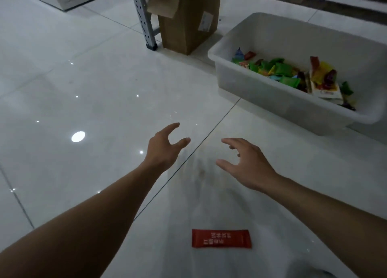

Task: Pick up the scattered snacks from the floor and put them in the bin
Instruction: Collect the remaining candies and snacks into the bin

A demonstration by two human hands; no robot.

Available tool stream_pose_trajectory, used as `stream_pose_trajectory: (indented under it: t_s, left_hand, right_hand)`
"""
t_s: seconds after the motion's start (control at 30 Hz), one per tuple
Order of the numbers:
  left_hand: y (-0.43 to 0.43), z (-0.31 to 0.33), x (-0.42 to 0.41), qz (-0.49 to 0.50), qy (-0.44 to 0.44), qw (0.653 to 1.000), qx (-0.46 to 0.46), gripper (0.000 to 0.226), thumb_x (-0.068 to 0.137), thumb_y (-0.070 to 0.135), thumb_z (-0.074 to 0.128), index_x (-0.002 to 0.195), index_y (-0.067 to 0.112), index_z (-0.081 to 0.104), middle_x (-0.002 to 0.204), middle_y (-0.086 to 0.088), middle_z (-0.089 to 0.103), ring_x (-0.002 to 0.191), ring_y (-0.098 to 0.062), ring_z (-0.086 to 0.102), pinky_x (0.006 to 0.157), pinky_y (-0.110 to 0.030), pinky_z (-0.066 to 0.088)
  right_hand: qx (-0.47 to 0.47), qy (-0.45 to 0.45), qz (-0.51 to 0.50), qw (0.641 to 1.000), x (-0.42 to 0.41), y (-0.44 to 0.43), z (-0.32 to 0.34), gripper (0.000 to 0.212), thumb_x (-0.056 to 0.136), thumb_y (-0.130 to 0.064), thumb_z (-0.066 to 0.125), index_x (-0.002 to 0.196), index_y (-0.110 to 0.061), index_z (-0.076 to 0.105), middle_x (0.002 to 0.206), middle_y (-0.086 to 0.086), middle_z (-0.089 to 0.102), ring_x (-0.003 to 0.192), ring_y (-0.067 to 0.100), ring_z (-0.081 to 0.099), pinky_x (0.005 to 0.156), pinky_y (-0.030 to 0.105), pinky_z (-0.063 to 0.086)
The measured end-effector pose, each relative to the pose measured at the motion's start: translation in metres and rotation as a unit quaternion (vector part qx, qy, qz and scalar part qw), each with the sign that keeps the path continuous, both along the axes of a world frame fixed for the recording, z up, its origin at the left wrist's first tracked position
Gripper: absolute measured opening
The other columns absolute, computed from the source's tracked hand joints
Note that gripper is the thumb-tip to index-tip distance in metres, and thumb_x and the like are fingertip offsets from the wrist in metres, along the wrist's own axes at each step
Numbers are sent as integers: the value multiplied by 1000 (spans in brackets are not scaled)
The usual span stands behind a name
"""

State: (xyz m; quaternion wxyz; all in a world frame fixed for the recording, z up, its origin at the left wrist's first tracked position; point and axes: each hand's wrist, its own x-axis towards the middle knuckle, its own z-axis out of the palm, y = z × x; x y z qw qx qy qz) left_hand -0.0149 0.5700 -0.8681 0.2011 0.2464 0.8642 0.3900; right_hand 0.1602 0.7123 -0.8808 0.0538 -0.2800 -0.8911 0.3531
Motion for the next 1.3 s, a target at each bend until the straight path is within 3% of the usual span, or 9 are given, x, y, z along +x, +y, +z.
stream_pose_trajectory:
  t_s: [0.27,0.47,0.73,1.0,1.3]
  left_hand:
    - [-26,-26,27,-54,-26,998,-25,59,84,42,69,138,29,49,144,6,47,133,-13,41,109,-32,34]
    - [-33,-31,34,-68,-35,997,-31,59,85,40,69,139,27,48,145,5,46,134,-14,40,107,-30,33]
    - [-37,-30,33,-73,-34,996,-27,60,84,41,69,138,28,48,144,6,47,134,-13,40,106,-28,32]
    - [-35,-31,33,-80,-26,996,-35,60,84,40,69,139,28,47,144,5,46,134,-13,40,105,-27,31]
    - [-14,-24,31,-107,8,994,-27,61,84,42,68,140,28,46,145,5,45,135,-13,38,100,-21,27]
  right_hand:
    - [-13,-96,38,995,47,-43,-33,73,74,-54,73,137,-29,46,138,-11,48,124,8,46,104,30,40]
    - [-4,-154,133,979,55,-60,-45,84,63,-55,80,136,-28,47,130,-10,50,119,9,47,101,28,40]
    - [40,-186,217,957,50,-74,-53,73,68,-49,79,129,-23,51,123,-8,50,113,11,43,89,25,41]
    - [35,-194,163,967,42,-67,-53,48,81,-38,72,122,-21,55,117,-4,58,107,15,51,84,26,40]
    - [-30,-171,67,982,34,-49,-59,28,79,-20,75,106,-18,68,98,-2,61,92,15,58,83,32,49]
